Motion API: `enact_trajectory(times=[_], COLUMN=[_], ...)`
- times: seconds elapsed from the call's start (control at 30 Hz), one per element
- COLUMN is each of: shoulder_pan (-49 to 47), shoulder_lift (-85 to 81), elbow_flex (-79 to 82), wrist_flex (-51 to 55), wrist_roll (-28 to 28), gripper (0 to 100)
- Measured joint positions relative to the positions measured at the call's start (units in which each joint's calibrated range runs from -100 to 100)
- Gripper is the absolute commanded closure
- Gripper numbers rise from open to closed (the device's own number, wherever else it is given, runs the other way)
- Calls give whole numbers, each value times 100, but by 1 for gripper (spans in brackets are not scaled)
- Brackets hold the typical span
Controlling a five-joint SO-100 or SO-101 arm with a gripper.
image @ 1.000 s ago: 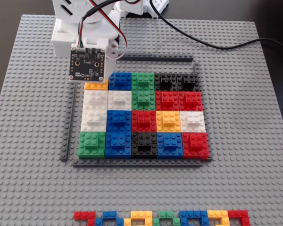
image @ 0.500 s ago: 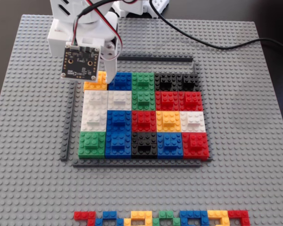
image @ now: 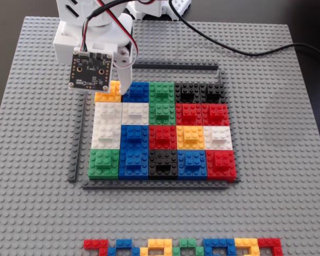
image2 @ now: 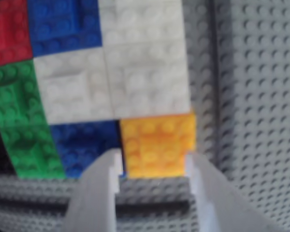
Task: Grab the cube and place it into the grid
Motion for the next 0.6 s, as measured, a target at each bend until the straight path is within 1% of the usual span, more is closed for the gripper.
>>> enact_trajectory(times=[0.3,0.37,0.43,0.6], shoulder_pan=[-233,-306,-386,-569], shoulder_lift=[-85,-237,-441,-1094], elbow_flex=[-547,-680,-830,-1041], wrist_flex=[322,396,469,557], wrist_roll=[-156,-200,-244,-361], gripper=[85,88,94,98])
